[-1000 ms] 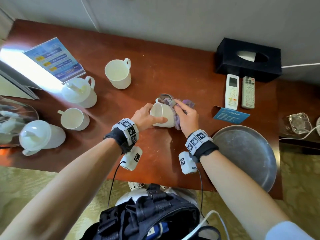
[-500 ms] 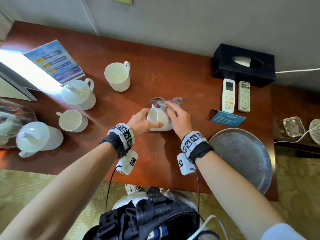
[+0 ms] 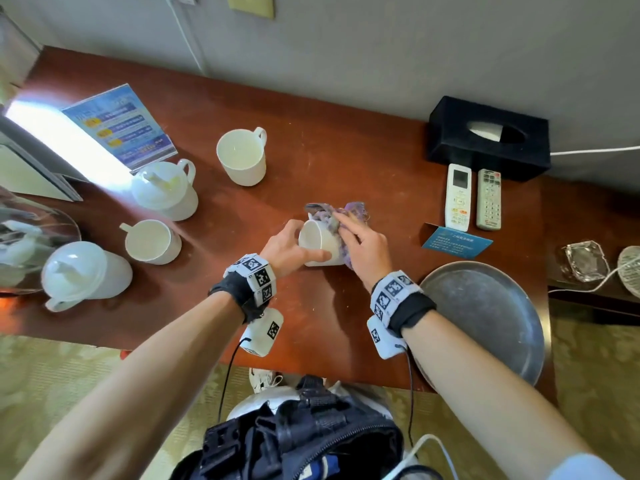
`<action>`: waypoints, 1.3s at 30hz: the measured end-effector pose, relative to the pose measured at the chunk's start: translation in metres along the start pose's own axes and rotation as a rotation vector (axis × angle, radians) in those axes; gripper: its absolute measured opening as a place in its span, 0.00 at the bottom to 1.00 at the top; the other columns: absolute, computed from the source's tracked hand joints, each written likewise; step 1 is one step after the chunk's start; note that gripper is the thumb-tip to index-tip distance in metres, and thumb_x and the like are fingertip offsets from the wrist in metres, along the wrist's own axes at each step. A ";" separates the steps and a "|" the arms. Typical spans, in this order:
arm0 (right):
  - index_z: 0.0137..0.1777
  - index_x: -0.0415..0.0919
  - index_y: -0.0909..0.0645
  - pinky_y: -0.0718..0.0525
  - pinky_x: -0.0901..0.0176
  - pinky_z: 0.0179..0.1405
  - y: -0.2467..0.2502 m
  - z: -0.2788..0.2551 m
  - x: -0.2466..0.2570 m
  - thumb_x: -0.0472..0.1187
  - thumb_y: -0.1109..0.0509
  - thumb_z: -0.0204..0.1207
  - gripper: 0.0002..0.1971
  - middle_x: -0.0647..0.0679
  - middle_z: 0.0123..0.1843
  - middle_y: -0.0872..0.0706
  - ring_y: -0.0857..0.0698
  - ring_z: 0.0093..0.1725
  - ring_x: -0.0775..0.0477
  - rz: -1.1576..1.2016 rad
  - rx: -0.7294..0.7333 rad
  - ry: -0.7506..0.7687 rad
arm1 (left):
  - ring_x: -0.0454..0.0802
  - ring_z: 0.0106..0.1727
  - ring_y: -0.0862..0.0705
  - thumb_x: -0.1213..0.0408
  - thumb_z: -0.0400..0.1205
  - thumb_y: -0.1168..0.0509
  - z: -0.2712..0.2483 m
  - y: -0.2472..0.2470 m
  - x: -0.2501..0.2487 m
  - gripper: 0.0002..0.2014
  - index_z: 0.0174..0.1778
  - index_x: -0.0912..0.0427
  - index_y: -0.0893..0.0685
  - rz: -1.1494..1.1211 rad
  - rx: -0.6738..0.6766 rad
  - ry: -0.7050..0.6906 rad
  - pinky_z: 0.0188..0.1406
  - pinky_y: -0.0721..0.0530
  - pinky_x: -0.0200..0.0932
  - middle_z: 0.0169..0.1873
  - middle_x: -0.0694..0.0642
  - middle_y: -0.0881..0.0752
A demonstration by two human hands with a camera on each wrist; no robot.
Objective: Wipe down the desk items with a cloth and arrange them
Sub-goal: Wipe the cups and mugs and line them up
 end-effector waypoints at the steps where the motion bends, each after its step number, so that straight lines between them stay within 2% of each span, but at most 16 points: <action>1: 0.69 0.47 0.15 0.25 0.54 0.77 0.002 0.007 -0.002 0.37 0.34 0.85 0.16 0.49 0.71 0.16 0.20 0.73 0.51 0.019 -0.033 -0.087 | 0.53 0.56 0.19 0.47 0.72 0.21 0.000 0.000 -0.001 0.38 0.75 0.49 0.31 0.000 0.001 -0.002 0.39 0.25 0.39 0.58 0.54 0.18; 4: 0.69 0.42 0.15 0.20 0.48 0.71 0.010 0.019 0.005 0.36 0.35 0.84 0.16 0.46 0.66 0.12 0.16 0.67 0.45 0.040 -0.086 -0.174 | 0.53 0.57 0.19 0.47 0.71 0.21 -0.004 0.003 -0.003 0.39 0.75 0.48 0.31 -0.007 -0.007 -0.017 0.39 0.25 0.40 0.59 0.54 0.19; 7: 0.72 0.42 0.17 0.22 0.50 0.74 0.018 0.015 0.014 0.37 0.35 0.84 0.17 0.48 0.69 0.14 0.18 0.69 0.47 0.070 -0.121 -0.166 | 0.52 0.57 0.19 0.47 0.72 0.21 -0.013 0.013 -0.010 0.37 0.74 0.47 0.31 -0.038 -0.043 -0.044 0.41 0.24 0.41 0.57 0.53 0.18; 10: 0.74 0.42 0.20 0.23 0.48 0.76 0.031 0.010 0.023 0.38 0.35 0.85 0.18 0.47 0.71 0.16 0.20 0.71 0.48 0.122 -0.175 -0.167 | 0.54 0.58 0.18 0.46 0.71 0.21 -0.019 0.028 -0.023 0.37 0.73 0.47 0.30 -0.041 -0.096 -0.088 0.48 0.20 0.47 0.57 0.53 0.18; 12: 0.77 0.43 0.23 0.22 0.49 0.75 0.039 0.007 0.030 0.39 0.35 0.85 0.20 0.48 0.73 0.18 0.20 0.72 0.49 0.223 -0.123 -0.194 | 0.54 0.56 0.17 0.45 0.70 0.21 -0.024 0.039 -0.037 0.38 0.73 0.46 0.29 -0.023 -0.121 -0.132 0.49 0.19 0.49 0.56 0.53 0.18; 13: 0.78 0.45 0.25 0.21 0.50 0.73 0.040 0.006 0.031 0.40 0.34 0.85 0.21 0.48 0.73 0.19 0.19 0.71 0.49 0.285 -0.048 -0.236 | 0.54 0.56 0.17 0.45 0.69 0.21 -0.023 0.041 -0.041 0.38 0.73 0.47 0.29 -0.011 -0.124 -0.136 0.48 0.20 0.49 0.56 0.53 0.18; 14: 0.78 0.46 0.25 0.18 0.49 0.71 0.041 0.004 0.035 0.41 0.33 0.85 0.22 0.48 0.73 0.18 0.18 0.69 0.48 0.337 0.022 -0.263 | 0.54 0.56 0.17 0.45 0.69 0.21 -0.024 0.045 -0.047 0.39 0.74 0.47 0.29 0.007 -0.128 -0.147 0.47 0.22 0.48 0.56 0.53 0.17; 16: 0.76 0.49 0.24 0.12 0.44 0.61 0.045 -0.004 0.043 0.41 0.32 0.84 0.20 0.47 0.68 0.15 0.13 0.63 0.40 0.342 0.066 -0.264 | 0.54 0.56 0.18 0.45 0.69 0.21 -0.031 0.048 -0.060 0.40 0.75 0.47 0.29 0.046 -0.114 -0.192 0.47 0.24 0.47 0.56 0.54 0.17; 18: 0.73 0.50 0.22 0.10 0.55 0.47 0.055 -0.011 0.050 0.41 0.33 0.85 0.18 0.47 0.65 0.15 0.13 0.59 0.43 0.303 0.010 -0.239 | 0.54 0.56 0.18 0.45 0.69 0.20 -0.036 0.049 -0.073 0.41 0.77 0.48 0.29 0.080 -0.101 -0.238 0.47 0.24 0.45 0.57 0.55 0.18; 19: 0.72 0.50 0.22 0.11 0.58 0.48 0.059 -0.014 0.051 0.40 0.34 0.85 0.17 0.47 0.66 0.15 0.14 0.60 0.47 0.300 -0.032 -0.224 | 0.54 0.56 0.18 0.45 0.69 0.20 -0.038 0.048 -0.079 0.41 0.77 0.48 0.29 0.092 -0.094 -0.260 0.47 0.23 0.45 0.57 0.55 0.18; 22: 0.69 0.49 0.19 0.16 0.51 0.65 0.073 -0.026 0.052 0.42 0.32 0.84 0.15 0.49 0.65 0.15 0.16 0.64 0.50 0.237 -0.131 -0.177 | 0.55 0.58 0.19 0.47 0.69 0.20 -0.044 0.044 -0.091 0.41 0.77 0.48 0.30 0.116 -0.066 -0.314 0.51 0.21 0.47 0.59 0.55 0.18; 25: 0.68 0.46 0.17 0.20 0.58 0.62 0.087 -0.038 0.049 0.45 0.31 0.83 0.15 0.54 0.59 0.15 0.18 0.62 0.51 0.143 -0.240 -0.166 | 0.55 0.58 0.19 0.48 0.70 0.20 -0.048 0.041 -0.101 0.41 0.77 0.49 0.30 0.138 -0.051 -0.339 0.52 0.20 0.47 0.59 0.54 0.19; 28: 0.66 0.43 0.15 0.24 0.61 0.59 0.098 -0.049 0.041 0.45 0.29 0.82 0.15 0.52 0.59 0.14 0.17 0.61 0.50 0.126 -0.347 -0.199 | 0.54 0.58 0.19 0.48 0.70 0.20 -0.046 0.037 -0.109 0.41 0.77 0.49 0.31 0.157 -0.065 -0.345 0.53 0.21 0.47 0.60 0.53 0.20; 31: 0.65 0.41 0.14 0.22 0.59 0.63 0.102 -0.059 0.029 0.44 0.27 0.80 0.15 0.50 0.60 0.12 0.16 0.62 0.48 0.127 -0.395 -0.247 | 0.54 0.58 0.21 0.48 0.70 0.20 -0.044 0.032 -0.118 0.42 0.78 0.50 0.31 0.209 -0.073 -0.357 0.54 0.21 0.48 0.63 0.54 0.20; 34: 0.63 0.40 0.13 0.22 0.58 0.64 0.107 -0.066 0.022 0.41 0.27 0.79 0.14 0.52 0.55 0.13 0.16 0.61 0.47 0.137 -0.438 -0.263 | 0.53 0.57 0.21 0.45 0.69 0.20 -0.040 0.022 -0.126 0.43 0.78 0.49 0.31 0.280 -0.074 -0.367 0.53 0.21 0.49 0.65 0.55 0.20; 39: 0.59 0.43 0.11 0.19 0.47 0.68 0.126 -0.067 0.010 0.42 0.26 0.77 0.12 0.50 0.56 0.11 0.15 0.61 0.45 0.178 -0.502 -0.313 | 0.53 0.55 0.19 0.40 0.69 0.22 -0.029 0.003 -0.141 0.44 0.78 0.49 0.31 0.380 -0.089 -0.376 0.48 0.21 0.48 0.64 0.54 0.19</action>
Point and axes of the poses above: each hand's wrist, its own z-axis towards the middle knuckle, its own y-axis out of the back of the hand, x = y × z, the point moved 3 cm from there along z, towards the middle knuckle
